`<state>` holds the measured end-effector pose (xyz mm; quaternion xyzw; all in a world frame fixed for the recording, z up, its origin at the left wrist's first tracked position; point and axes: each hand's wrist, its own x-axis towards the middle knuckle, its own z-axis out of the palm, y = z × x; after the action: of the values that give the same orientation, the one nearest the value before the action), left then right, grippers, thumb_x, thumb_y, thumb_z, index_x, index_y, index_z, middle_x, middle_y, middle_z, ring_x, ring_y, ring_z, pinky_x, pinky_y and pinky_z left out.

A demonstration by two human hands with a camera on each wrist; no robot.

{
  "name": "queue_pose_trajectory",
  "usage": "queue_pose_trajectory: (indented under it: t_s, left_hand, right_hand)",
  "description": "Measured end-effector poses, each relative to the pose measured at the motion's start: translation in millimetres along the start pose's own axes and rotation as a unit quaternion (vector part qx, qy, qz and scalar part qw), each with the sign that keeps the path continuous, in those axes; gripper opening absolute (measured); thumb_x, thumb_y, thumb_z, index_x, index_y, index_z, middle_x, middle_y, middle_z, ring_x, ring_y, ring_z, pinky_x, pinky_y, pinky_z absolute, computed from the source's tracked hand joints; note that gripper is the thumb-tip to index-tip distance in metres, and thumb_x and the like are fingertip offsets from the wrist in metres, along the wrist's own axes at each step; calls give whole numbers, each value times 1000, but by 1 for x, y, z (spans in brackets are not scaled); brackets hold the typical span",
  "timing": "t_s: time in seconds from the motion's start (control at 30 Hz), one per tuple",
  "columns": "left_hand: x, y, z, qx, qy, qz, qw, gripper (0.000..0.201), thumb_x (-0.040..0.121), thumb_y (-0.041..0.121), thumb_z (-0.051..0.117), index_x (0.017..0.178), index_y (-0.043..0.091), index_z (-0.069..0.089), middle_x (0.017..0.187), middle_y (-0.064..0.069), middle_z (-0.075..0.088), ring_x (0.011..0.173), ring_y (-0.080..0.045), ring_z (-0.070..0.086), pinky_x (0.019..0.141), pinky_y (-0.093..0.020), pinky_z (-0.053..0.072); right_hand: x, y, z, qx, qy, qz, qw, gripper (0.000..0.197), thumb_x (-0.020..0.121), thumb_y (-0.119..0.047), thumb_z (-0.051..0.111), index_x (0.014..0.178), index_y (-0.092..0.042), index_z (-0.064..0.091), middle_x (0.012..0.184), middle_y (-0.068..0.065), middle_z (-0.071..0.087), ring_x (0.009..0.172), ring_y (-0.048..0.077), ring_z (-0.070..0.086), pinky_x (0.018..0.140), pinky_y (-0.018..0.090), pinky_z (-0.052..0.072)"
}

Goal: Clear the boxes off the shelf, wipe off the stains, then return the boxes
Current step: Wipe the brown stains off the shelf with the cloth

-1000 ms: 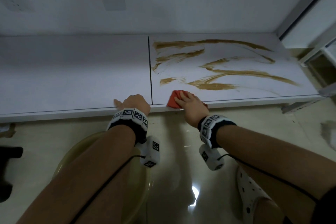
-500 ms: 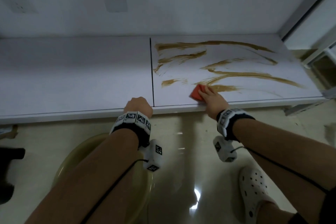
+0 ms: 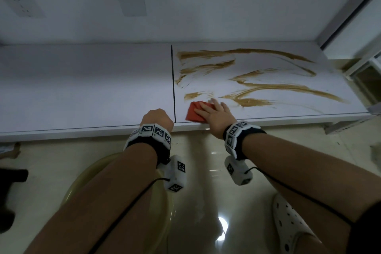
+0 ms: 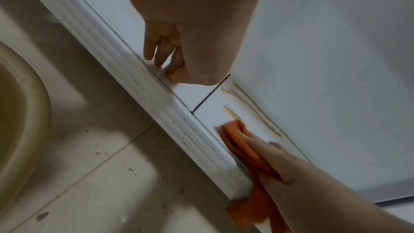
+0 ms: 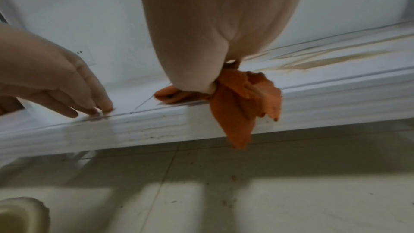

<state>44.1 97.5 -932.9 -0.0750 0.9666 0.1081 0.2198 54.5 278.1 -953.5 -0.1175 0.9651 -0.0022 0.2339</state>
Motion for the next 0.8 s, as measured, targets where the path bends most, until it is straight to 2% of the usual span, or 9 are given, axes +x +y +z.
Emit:
queue_pose_trajectory:
  t_s: [0.1, 0.2, 0.27, 0.37, 0.47, 0.57, 0.67, 0.73, 0.8]
  left_hand:
    - [0, 0, -1, -3, -4, 11, 1000, 34, 87, 5, 48, 54, 9, 41, 56, -3, 43, 49, -13, 39, 44, -19, 30]
    - [1, -4, -1, -9, -2, 9, 1000, 33, 87, 5, 48, 54, 9, 42, 58, -3, 44, 51, -15, 42, 46, -20, 34]
    - [3, -8, 0, -15, 2, 8, 1000, 32, 86, 6, 48, 55, 9, 43, 63, -4, 48, 61, -19, 49, 56, -22, 40]
    - [8, -13, 2, -32, 3, 15, 999, 25, 86, 6, 47, 61, 7, 47, 85, -10, 59, 75, -23, 52, 67, -26, 42]
    - [12, -14, 3, -18, 1, 46, 999, 17, 88, 6, 45, 90, 3, 61, 108, -13, 63, 89, -26, 57, 70, -26, 40]
    - [14, -15, 5, 9, -2, 63, 998, 22, 88, 7, 44, 100, 3, 62, 111, -13, 64, 90, -25, 56, 71, -26, 41]
    - [18, -15, 7, 30, 7, 67, 997, 29, 89, 8, 44, 112, 7, 61, 120, -10, 61, 107, -25, 57, 79, -27, 43]
    - [21, -17, 8, 34, 1, 72, 997, 29, 90, 8, 43, 112, 8, 61, 123, -8, 59, 112, -24, 56, 81, -25, 41]
    - [22, -17, 7, 40, -14, 77, 996, 22, 90, 7, 42, 99, 11, 61, 124, -7, 58, 113, -23, 55, 77, -23, 36]
  right_hand:
    - [-10, 4, -5, 18, -4, 51, 999, 77, 88, -11, 50, 150, -31, 9, 159, -5, -4, 145, 30, -1, 117, 48, 9]
    - [-13, -5, -6, 75, 13, 33, 997, 72, 87, -6, 51, 148, -27, 19, 159, -7, 1, 144, 33, 7, 115, 51, 22]
    - [-16, -8, -3, 58, -12, 5, 998, 72, 87, -8, 51, 149, -26, 19, 159, -6, 7, 145, 35, 5, 117, 50, 21]
    - [-17, -20, -4, -7, -68, -31, 997, 75, 88, -10, 49, 151, -29, 12, 159, -9, 6, 146, 34, -2, 119, 47, 16]
    - [-8, -40, -9, -16, -91, -44, 995, 75, 90, -9, 44, 152, -31, 7, 159, -12, 0, 145, 34, -7, 118, 48, 12]
    - [9, -47, -17, -11, -96, -31, 995, 73, 92, -9, 40, 151, -32, 4, 159, -13, -3, 145, 34, -7, 118, 48, 10]
    - [23, -43, -25, -15, -87, -14, 996, 76, 91, -10, 44, 151, -33, 3, 158, -15, -3, 145, 33, -5, 117, 48, 17]
    - [26, -34, -28, -13, -72, -2, 997, 76, 91, -9, 44, 151, -33, 4, 159, -14, -1, 145, 32, -2, 117, 47, 19]
    - [22, -18, -29, -12, -58, 21, 998, 74, 92, -9, 42, 151, -33, 5, 159, -14, 1, 144, 33, 2, 118, 45, 20]
